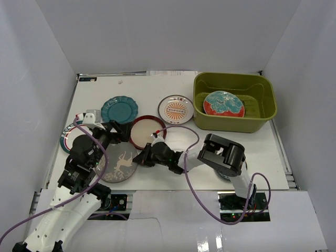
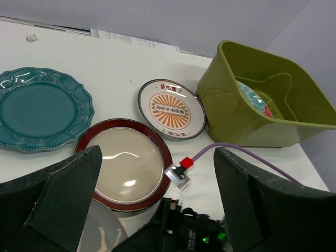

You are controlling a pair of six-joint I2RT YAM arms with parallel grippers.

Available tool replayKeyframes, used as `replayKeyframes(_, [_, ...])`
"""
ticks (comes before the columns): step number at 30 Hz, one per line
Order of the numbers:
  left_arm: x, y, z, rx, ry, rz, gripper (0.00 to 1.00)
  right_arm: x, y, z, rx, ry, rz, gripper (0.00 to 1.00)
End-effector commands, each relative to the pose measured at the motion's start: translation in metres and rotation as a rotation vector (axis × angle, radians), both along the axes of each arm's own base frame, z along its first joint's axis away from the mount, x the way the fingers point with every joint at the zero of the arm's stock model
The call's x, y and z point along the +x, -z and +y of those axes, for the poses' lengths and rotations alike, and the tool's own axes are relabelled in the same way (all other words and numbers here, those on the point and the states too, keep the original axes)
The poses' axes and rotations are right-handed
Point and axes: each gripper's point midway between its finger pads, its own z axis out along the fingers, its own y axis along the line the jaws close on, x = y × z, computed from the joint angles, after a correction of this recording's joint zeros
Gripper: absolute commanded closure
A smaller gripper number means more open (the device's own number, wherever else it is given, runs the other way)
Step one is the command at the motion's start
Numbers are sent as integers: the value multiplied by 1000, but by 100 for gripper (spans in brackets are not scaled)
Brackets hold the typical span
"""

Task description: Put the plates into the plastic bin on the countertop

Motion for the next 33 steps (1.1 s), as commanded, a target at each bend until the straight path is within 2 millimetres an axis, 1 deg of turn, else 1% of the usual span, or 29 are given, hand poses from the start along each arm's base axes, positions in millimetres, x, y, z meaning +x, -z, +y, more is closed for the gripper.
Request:
replayKeyframes(1, [1,-3,4,1,-19,-12,2,1,-77,-10,122,1,-176,92])
replayKeyframes(2, [1,-3,4,-2,-22,-11,2,1,-88,-14,130,2,-206,92])
replayKeyframes(3, [2,-2,5,-11,-31,-7,2,1,-115,-19,169,9,-246,92])
replayKeyframes(5, [2,-4,7,-19,-42,-9,2,0,-126,-34,162,7,-302,92])
replayKeyframes(6, [2,-6,8,-24,-47,-12,2,2,-151,-44,198,25,-338,92])
replayKeyframes(7, [3,-6,10,-25,-59,-12,2,6,-150,-57,179,50,-356,92])
replayKeyframes(8, [3,-7,11,-26,-69,-15,2,9,-155,-65,170,61,-383,92])
replayKeyframes(9, [3,-9,14,-28,-81,-21,2,19,-178,-81,194,97,-411,92])
replayKeyframes(10, [2,-13,17,-30,-91,-34,2,23,-186,-91,197,109,-427,92])
replayKeyframes(11, [1,-16,22,-34,-114,-46,2,40,-190,-108,181,145,-455,92])
replayKeyframes(12, [0,-20,25,-42,-126,-59,2,42,-214,-122,211,149,-487,92])
replayKeyframes(13, [-3,-27,29,-60,-140,-85,2,50,-228,-134,221,164,-514,92])
replayKeyframes(14, [-4,-29,32,-67,-154,-94,2,72,-244,-153,210,220,-567,92])
replayKeyframes(15, [-4,-26,32,-68,-154,-93,2,77,-275,-173,238,262,-625,92])
replayKeyframes(16, [-5,-26,31,-73,-151,-91,2,88,-277,-188,182,296,-638,92])
replayKeyframes(17, [-4,-24,28,-75,-137,-85,2,111,-308,-222,167,393,-709,92])
replayKeyframes(19, [-4,-18,24,-83,-119,-63,2,132,-312,-258,101,473,-722,92])
replayKeyframes(20, [-5,-17,22,-88,-110,-58,2,156,-316,-297,53,579,-734,92])
replayKeyframes(21, [-6,-13,18,-98,-90,-43,2,161,-325,-316,39,608,-750,92])
replayKeyframes(22, [-7,-12,16,-113,-81,-40,2,169,-320,-335,-8,639,-738,92])
replayKeyframes(23, [-8,-10,9,-140,-51,-24,2,184,-324,-373,-68,735,-749,92])
replayKeyframes(25, [-9,-7,1,-158,-12,-8,2,195,-318,-402,-113,778,-732,92])
replayKeyframes(26, [-10,-7,-3,-172,6,2,2,204,-316,-433,-153,838,-720,92])
replayKeyframes(27, [-8,-2,-7,-169,18,21,2,212,-308,-444,-178,854,-692,92])
replayKeyframes(28, [-9,-1,-10,-168,31,35,2,217,-309,-453,-183,865,-689,92])
replayKeyframes(29, [-9,1,-12,-166,38,49,2,228,-297,-475,-221,901,-654,92])
replayKeyframes(31, [-7,10,-17,-169,47,105,2,236,-293,-488,-251,921,-637,92])
replayKeyframes(32, [-8,16,-22,-176,62,131,2,243,-283,-497,-277,930,-610,92])
replayKeyframes(33, [-9,22,-27,-201,78,163,2,247,-277,-502,-290,940,-596,92])
